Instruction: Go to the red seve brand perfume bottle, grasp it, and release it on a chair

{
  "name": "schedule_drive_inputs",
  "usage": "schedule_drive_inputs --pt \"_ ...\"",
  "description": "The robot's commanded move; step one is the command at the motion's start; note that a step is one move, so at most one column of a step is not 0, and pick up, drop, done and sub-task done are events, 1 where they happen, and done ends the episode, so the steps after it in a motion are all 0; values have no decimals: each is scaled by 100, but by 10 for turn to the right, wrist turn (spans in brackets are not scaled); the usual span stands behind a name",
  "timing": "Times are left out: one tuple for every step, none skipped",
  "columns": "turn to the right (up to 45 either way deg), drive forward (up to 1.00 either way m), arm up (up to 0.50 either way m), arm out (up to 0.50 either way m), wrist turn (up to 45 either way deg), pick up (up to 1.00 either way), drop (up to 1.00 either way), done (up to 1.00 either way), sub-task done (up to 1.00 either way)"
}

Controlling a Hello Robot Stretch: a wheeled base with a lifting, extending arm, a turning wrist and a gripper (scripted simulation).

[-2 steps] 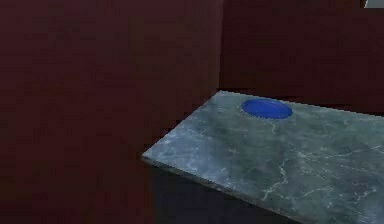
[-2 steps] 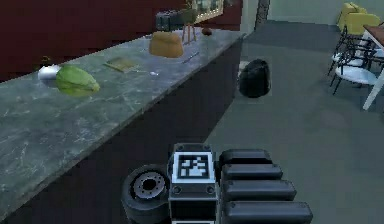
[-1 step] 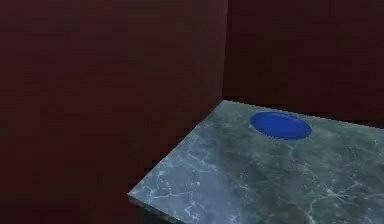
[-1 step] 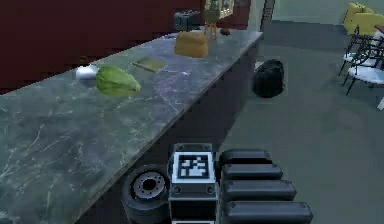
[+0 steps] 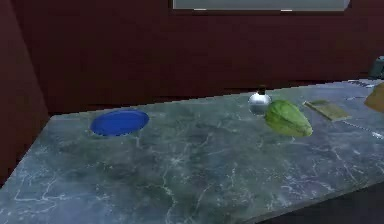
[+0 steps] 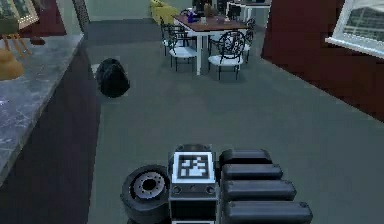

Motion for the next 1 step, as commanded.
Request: schedule_drive_inputs --pt "450 0 0 0 0 0 0 0 0"
